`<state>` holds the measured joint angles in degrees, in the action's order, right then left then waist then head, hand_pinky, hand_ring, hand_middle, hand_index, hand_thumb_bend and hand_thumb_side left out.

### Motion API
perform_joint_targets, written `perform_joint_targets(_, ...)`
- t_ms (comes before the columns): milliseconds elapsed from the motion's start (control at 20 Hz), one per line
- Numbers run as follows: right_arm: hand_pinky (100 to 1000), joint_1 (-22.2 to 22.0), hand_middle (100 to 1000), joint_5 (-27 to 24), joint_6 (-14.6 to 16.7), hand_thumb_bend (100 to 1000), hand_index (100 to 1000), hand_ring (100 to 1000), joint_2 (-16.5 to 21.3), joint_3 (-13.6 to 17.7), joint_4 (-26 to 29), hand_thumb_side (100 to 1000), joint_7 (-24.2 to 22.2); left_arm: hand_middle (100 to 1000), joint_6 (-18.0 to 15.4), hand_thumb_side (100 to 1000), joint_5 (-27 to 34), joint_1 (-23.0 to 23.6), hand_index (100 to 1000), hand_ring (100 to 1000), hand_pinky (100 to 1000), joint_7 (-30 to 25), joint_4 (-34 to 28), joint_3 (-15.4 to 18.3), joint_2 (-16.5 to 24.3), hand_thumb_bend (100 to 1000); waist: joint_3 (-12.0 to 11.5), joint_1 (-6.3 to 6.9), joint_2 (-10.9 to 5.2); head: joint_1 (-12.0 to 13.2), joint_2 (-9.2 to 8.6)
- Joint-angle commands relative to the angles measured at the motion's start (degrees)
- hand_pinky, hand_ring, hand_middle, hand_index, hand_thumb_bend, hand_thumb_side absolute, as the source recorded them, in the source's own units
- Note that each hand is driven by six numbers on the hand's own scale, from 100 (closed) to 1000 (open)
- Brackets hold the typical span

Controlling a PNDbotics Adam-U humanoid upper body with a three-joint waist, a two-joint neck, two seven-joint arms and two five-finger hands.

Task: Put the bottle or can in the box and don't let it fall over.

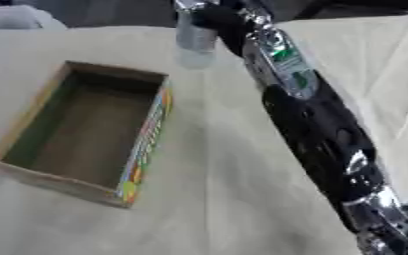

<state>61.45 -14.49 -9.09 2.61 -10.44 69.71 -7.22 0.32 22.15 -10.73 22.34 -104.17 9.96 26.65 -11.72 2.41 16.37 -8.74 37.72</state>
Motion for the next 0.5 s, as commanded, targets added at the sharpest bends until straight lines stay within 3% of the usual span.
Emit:
perform_joint_targets(50,701,1.5,109,1.5,0.3,100,179,259,-3.6,-2.0,1.4,100,-1.6,729,0.0,596,0.4,-0.9,806,830,780,-0.5,-0.6,0.0,1.0,748,-0.6,0.09,-1.43,-1.1,0.13)
perform_joint_targets(500,703,0.5,114,4.1,1.8,100,183,263,-9.9,-5.7,0.6,100,-5.1,728,0.2,594,0.8,-2.8,806,828,780,-1.2,-0.3,-0.7,-0.1,746,-3.9,-0.36,-0.74,-3.7,-0.8)
